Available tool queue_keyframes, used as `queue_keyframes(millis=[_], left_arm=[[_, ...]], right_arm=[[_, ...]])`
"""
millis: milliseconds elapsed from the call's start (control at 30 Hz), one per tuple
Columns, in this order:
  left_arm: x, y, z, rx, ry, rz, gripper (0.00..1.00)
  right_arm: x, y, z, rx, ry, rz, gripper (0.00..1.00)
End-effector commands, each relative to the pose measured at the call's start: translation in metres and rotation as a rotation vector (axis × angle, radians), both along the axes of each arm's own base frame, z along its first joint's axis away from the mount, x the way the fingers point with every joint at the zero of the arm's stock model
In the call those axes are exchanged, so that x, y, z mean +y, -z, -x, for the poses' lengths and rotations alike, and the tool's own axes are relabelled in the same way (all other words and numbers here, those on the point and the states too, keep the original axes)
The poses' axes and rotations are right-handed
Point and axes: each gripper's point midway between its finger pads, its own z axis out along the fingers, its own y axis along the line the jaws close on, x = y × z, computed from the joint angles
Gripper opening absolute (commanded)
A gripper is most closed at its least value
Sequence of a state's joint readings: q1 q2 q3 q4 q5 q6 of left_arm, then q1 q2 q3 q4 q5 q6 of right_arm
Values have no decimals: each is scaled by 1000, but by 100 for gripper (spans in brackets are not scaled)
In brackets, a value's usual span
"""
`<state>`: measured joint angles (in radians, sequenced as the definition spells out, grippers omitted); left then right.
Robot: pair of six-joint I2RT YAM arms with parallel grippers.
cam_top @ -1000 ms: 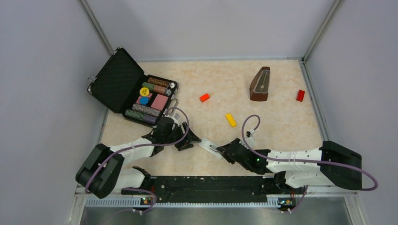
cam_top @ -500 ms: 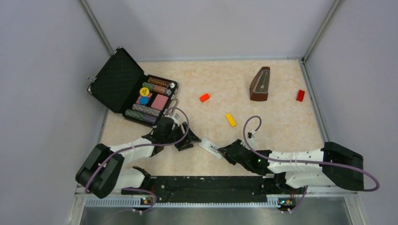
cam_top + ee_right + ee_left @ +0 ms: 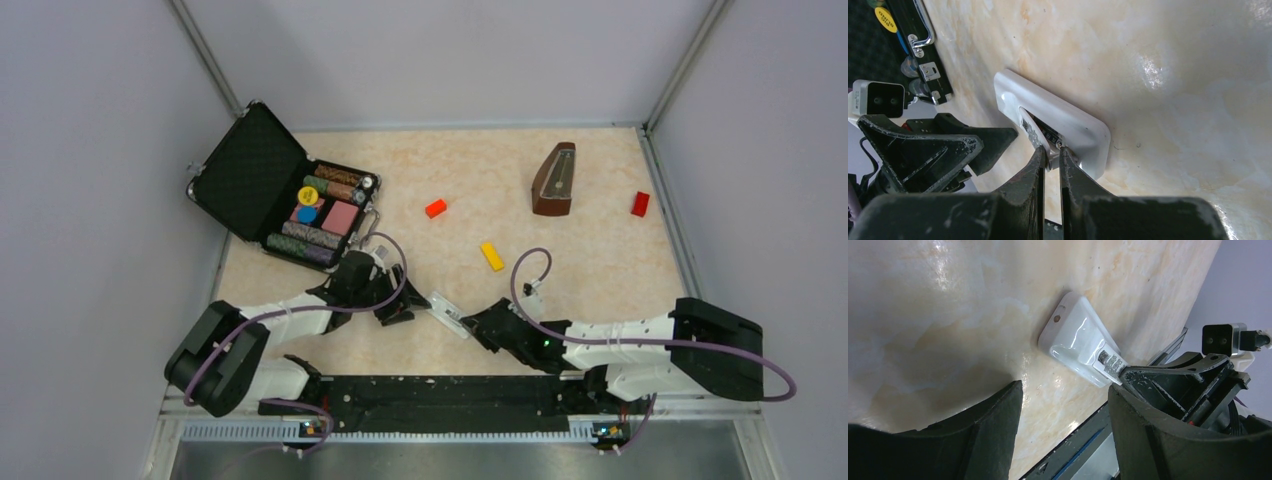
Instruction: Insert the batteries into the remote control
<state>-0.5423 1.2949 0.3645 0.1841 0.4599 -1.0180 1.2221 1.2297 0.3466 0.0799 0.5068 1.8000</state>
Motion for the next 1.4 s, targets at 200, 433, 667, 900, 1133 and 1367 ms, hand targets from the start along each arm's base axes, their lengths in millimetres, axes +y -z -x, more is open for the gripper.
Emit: queue_keyframes(millis=[200, 433, 667, 900, 1133, 1367], left_arm=[[-19, -20, -6, -51, 37, 67, 67], [-27, -18, -5, -17, -6, 75, 67], [-35, -12, -3, 25, -16, 66, 66], [-35, -5, -1, 36, -2, 11, 66], [-35, -1, -4, 47, -5, -19, 66], [-33, 3, -7, 47, -14, -44, 66]], right_arm=[[0, 10, 12, 93, -3, 56, 1], [-2, 18, 19, 184, 37, 71, 5], [-4, 24, 24, 224, 41, 93, 12], [-9, 23, 28, 243, 38, 124, 27], [-10, 15, 28, 237, 20, 140, 33], [-11, -1, 28, 219, -5, 164, 38]])
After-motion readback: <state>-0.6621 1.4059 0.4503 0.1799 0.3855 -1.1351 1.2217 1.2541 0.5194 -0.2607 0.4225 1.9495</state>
